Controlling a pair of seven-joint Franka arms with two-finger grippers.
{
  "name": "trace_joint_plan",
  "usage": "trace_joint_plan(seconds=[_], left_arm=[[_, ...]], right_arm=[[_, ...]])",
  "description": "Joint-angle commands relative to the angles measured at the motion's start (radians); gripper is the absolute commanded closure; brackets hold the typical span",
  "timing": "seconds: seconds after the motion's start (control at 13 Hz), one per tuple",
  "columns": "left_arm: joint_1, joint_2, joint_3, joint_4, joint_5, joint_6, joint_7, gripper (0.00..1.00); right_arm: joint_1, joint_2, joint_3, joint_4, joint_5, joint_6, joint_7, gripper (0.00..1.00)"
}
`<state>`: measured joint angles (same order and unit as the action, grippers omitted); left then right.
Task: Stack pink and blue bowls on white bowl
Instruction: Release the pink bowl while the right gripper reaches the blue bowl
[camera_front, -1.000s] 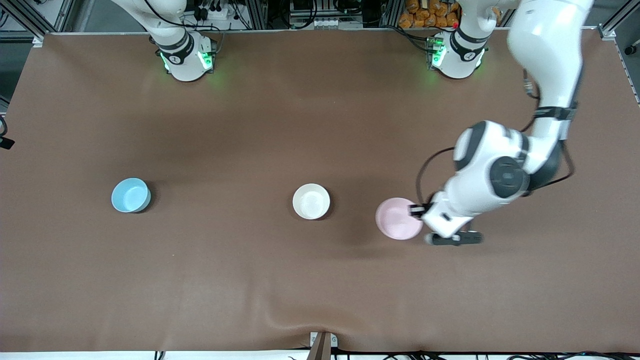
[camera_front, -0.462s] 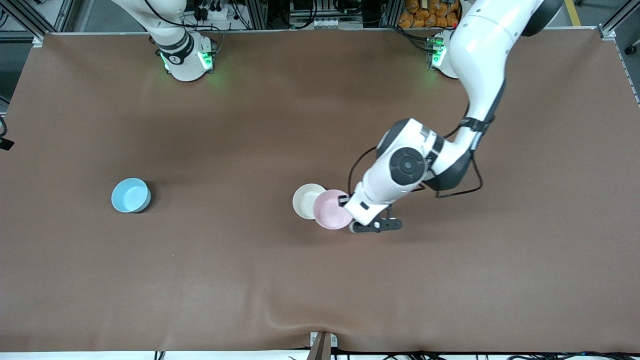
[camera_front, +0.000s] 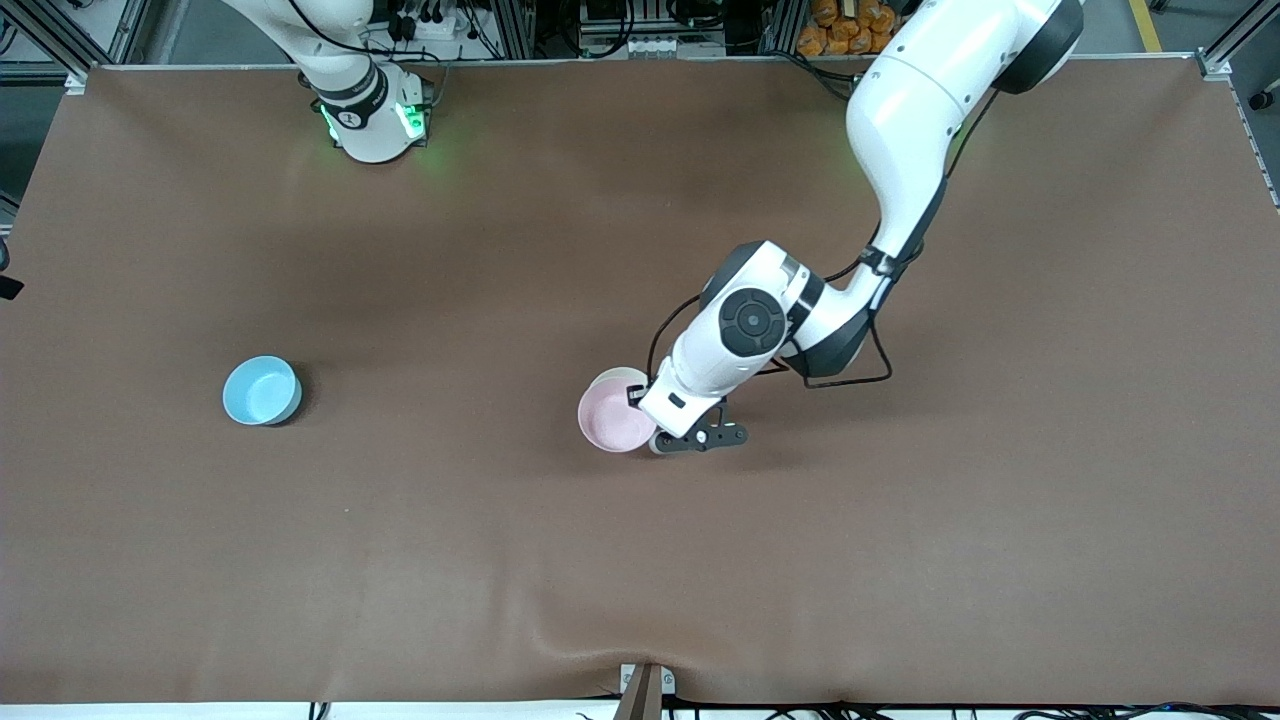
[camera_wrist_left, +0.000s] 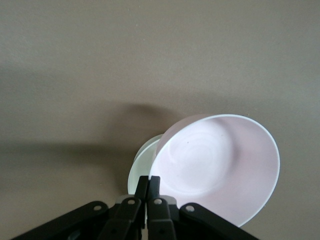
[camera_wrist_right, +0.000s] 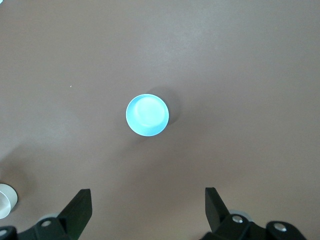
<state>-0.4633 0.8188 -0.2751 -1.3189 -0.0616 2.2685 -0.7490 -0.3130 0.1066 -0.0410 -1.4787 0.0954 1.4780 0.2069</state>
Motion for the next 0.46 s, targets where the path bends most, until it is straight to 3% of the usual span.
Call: trace_joint_plan(seconds=[0.0,0.38], left_arm=[[0.001,0.008,0.011,0.029,-0.07,-0.012,-0.007,1.0],[-0.009,0.014,0.016,0.012,-0.066,-0.014,0.002,1.0]], right_arm=[[-0.001,0.02,0.003,0.001,0.018,0.007,-0.006,0.0],[0.017,0.071,-0.002,-0.006,0.024,-0.031,-0.164,0.0]])
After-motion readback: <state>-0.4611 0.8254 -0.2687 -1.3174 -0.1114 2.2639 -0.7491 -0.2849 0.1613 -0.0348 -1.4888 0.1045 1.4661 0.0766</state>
